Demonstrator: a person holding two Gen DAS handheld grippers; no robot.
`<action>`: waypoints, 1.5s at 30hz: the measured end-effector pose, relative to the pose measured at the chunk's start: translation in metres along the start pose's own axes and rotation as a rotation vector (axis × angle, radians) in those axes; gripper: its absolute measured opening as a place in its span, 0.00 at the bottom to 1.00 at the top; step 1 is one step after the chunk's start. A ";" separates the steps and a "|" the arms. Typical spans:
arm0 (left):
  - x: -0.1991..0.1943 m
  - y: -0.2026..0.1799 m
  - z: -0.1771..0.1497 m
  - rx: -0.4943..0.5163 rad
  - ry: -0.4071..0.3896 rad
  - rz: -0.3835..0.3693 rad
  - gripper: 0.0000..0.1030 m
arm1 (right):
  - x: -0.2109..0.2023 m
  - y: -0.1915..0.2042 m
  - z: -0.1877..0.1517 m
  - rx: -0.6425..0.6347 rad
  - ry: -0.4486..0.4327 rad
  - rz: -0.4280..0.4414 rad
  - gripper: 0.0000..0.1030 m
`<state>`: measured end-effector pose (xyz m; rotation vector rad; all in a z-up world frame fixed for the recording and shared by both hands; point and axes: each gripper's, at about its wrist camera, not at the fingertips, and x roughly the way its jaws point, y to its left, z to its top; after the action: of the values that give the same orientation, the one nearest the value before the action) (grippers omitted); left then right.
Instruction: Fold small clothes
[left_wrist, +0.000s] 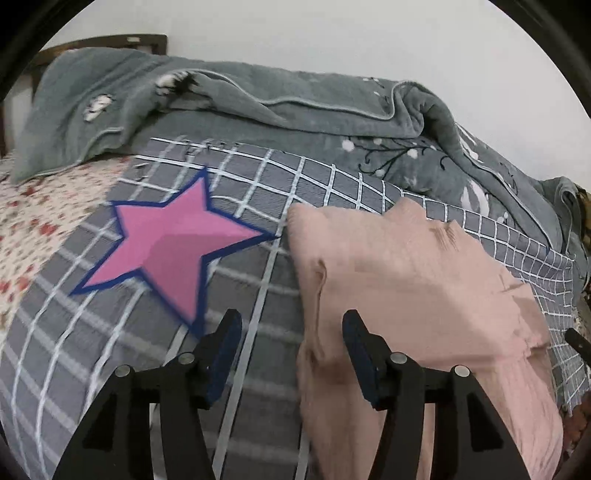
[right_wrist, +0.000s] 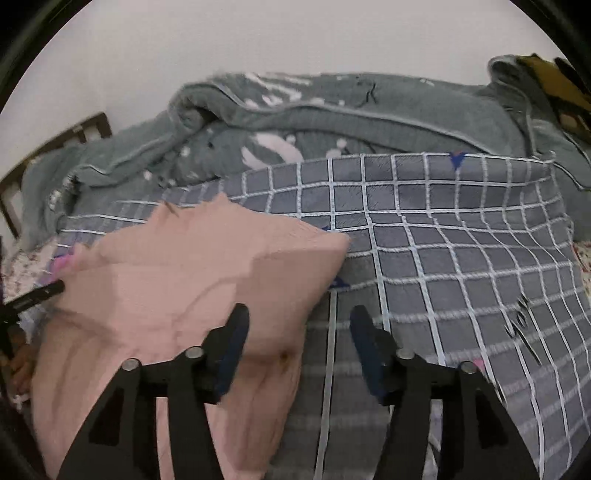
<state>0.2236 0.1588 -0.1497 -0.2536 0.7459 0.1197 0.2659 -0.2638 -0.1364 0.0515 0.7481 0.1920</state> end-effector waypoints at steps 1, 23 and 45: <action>-0.008 0.001 -0.005 0.005 -0.008 -0.005 0.53 | -0.011 0.000 -0.005 -0.001 -0.002 0.018 0.55; -0.132 0.007 -0.143 0.087 0.031 -0.088 0.52 | -0.133 0.048 -0.157 -0.079 0.000 -0.057 0.46; -0.133 0.008 -0.180 -0.003 0.063 -0.202 0.07 | -0.127 0.054 -0.212 -0.001 0.047 0.131 0.05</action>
<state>0.0070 0.1160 -0.1871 -0.3355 0.7787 -0.0785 0.0229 -0.2400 -0.2002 0.0958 0.7921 0.3192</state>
